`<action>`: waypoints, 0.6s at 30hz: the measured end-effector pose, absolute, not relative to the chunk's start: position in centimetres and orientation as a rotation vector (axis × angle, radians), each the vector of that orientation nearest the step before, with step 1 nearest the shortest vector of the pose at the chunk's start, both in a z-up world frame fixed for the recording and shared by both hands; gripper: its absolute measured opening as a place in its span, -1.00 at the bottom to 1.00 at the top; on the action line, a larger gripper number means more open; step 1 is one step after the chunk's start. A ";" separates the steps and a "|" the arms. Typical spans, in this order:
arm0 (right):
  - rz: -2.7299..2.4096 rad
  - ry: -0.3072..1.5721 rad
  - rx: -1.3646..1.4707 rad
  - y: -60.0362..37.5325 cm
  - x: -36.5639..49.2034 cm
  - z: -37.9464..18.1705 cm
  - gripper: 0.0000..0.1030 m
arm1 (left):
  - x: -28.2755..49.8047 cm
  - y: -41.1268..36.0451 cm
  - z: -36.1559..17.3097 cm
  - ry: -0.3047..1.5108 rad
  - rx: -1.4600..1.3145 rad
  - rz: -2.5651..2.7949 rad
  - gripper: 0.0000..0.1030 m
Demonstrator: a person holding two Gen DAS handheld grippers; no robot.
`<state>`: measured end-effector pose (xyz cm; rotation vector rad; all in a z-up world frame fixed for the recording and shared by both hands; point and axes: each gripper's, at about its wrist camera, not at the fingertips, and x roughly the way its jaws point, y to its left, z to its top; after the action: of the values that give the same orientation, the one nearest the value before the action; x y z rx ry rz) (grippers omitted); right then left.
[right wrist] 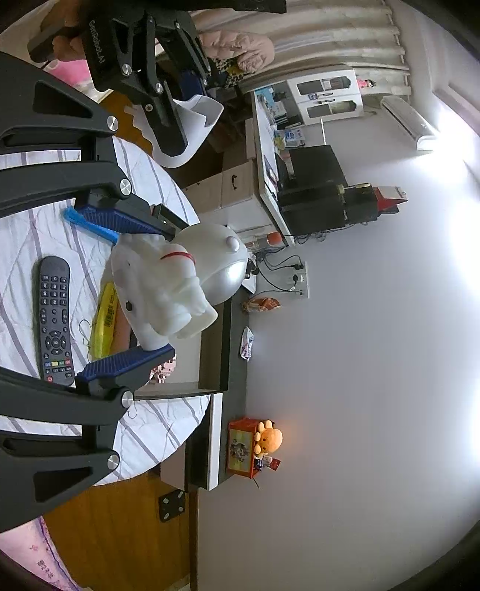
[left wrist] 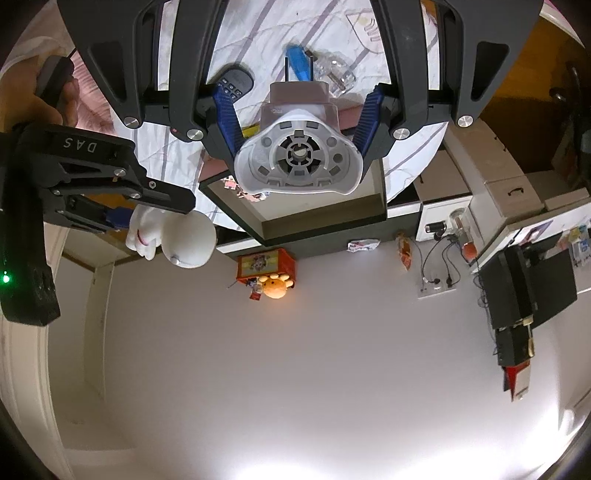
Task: Organize rigid objects
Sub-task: 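Carry the holder over the box with left tool while right tool carries the astronaut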
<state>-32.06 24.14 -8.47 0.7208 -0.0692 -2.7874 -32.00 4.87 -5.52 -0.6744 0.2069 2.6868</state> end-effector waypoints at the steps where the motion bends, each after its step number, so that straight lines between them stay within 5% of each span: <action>1: -2.790 -0.062 0.727 24.2 -32.5 -8.5 0.12 | -32.5 4.9 -5.7 0.211 -0.678 2.687 0.08; 18: -2.738 0.047 0.965 25.0 -45.6 -12.2 0.12 | -48.0 8.4 -10.4 0.326 -0.929 2.603 0.08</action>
<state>-45.58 25.00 -12.19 0.9655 0.0469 -2.7377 -48.00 8.37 -10.42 -0.9294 0.3263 2.6028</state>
